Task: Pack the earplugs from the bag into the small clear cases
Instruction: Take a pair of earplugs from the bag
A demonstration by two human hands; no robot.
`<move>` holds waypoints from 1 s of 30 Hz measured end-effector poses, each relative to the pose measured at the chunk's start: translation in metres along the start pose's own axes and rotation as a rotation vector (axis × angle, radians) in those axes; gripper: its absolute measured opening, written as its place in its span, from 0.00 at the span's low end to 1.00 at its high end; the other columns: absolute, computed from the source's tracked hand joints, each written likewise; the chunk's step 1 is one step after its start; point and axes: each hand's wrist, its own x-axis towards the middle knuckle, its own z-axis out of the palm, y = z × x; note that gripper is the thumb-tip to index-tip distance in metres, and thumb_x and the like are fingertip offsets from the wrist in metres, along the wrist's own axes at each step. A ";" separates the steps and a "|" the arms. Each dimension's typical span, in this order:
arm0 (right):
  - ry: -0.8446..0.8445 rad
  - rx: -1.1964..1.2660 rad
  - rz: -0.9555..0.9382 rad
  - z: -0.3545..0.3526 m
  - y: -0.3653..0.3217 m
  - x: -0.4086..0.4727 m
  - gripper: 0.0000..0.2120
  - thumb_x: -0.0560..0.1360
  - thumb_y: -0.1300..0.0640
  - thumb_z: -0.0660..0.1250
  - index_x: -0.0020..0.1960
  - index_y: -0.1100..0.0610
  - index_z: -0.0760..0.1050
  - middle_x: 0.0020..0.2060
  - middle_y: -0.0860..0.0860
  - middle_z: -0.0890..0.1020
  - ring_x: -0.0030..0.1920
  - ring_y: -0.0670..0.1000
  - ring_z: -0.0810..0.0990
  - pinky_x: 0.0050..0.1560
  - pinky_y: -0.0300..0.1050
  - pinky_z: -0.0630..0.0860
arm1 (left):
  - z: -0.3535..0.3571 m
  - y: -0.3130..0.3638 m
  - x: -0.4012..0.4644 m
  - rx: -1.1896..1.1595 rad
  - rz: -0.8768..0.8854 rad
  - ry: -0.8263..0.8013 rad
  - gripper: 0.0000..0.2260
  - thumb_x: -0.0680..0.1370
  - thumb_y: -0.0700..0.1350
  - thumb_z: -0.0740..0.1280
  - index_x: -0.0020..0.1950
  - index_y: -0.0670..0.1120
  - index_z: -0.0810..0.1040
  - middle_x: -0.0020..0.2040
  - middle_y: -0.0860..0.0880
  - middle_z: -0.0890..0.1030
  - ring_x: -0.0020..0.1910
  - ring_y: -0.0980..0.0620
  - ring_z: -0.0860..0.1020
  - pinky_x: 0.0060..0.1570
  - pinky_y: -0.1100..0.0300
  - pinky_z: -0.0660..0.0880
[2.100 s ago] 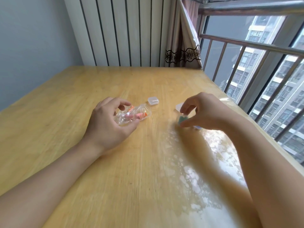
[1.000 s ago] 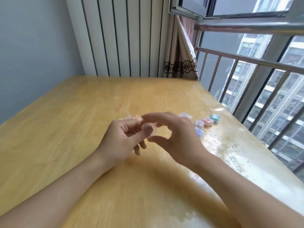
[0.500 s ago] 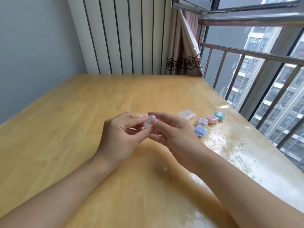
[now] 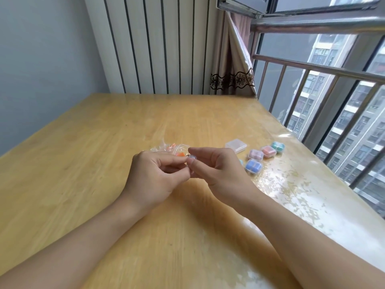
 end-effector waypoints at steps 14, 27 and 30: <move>0.003 0.039 0.086 -0.015 -0.010 0.008 0.15 0.81 0.69 0.59 0.67 0.66 0.75 0.49 0.61 0.86 0.44 0.54 0.86 0.54 0.50 0.84 | -0.009 0.004 0.008 -0.164 -0.246 0.011 0.04 0.77 0.39 0.72 0.51 0.43 0.85 0.33 0.42 0.85 0.33 0.47 0.85 0.34 0.62 0.81; -0.171 -0.536 0.119 -0.044 -0.014 0.012 0.08 0.73 0.58 0.76 0.52 0.57 0.83 0.36 0.56 0.87 0.36 0.58 0.86 0.29 0.42 0.78 | -0.010 0.000 0.008 0.276 -0.033 -0.045 0.20 0.71 0.54 0.78 0.27 0.43 0.79 0.21 0.55 0.70 0.23 0.60 0.68 0.34 0.69 0.68; -0.156 -0.634 0.059 -0.045 -0.015 0.011 0.10 0.73 0.54 0.77 0.52 0.56 0.83 0.38 0.52 0.87 0.35 0.56 0.86 0.33 0.46 0.83 | -0.022 -0.014 0.023 0.255 0.037 0.314 0.07 0.74 0.48 0.74 0.37 0.48 0.83 0.29 0.53 0.77 0.29 0.58 0.72 0.31 0.69 0.68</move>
